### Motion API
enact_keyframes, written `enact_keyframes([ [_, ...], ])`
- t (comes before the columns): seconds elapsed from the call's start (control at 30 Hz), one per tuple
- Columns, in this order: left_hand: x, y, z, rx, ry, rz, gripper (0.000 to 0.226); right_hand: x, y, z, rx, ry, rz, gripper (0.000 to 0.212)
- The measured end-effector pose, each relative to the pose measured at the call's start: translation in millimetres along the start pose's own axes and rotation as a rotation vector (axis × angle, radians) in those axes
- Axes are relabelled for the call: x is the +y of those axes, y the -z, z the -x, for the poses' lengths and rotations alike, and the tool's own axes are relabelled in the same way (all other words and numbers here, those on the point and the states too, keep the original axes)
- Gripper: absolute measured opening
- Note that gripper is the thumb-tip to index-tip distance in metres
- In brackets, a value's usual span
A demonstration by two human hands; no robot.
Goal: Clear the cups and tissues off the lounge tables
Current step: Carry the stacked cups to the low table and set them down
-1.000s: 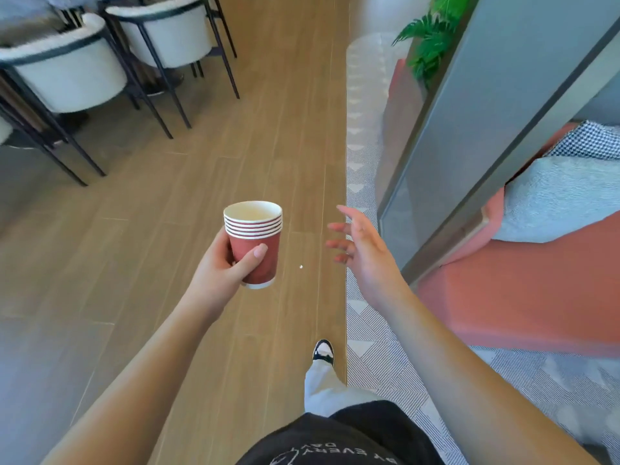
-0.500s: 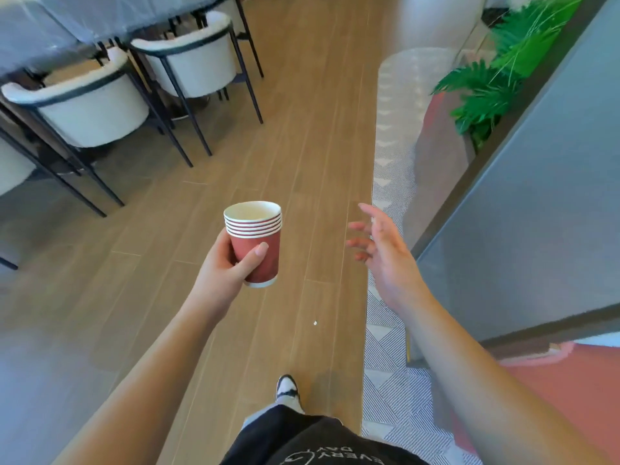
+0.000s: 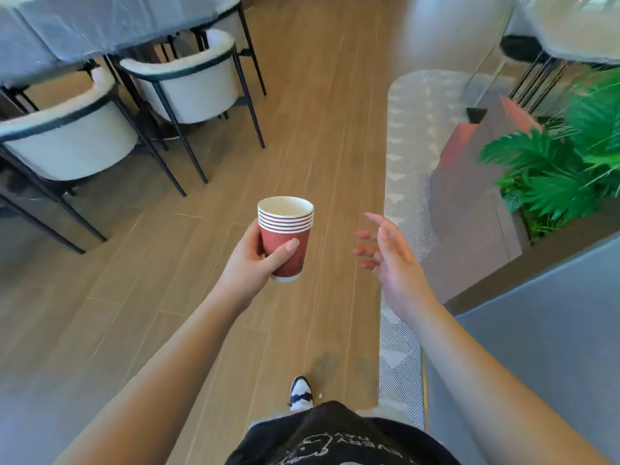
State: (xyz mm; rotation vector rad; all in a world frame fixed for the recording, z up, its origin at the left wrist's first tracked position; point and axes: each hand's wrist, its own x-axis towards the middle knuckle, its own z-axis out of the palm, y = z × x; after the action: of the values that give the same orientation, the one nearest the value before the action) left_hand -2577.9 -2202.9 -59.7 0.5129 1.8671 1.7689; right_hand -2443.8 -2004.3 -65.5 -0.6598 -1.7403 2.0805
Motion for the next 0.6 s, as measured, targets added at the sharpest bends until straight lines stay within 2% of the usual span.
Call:
enact_keyframes([
  [0.17, 26, -9, -95, -0.055, -0.041, -0.014, 0.059, -25, 0, -86, 0.039, 0.037, -0.046, 0.035],
  [0.47, 64, -40, -274, -0.058, -0.122, -0.085, 0.059, -59, 40, -260, 0.042, 0.097, -0.054, 0.028],
  [0.6, 99, -58, -356, -0.012, -0.184, -0.090, 0.061, -100, 62, -347, -0.003, 0.117, -0.057, 0.035],
])
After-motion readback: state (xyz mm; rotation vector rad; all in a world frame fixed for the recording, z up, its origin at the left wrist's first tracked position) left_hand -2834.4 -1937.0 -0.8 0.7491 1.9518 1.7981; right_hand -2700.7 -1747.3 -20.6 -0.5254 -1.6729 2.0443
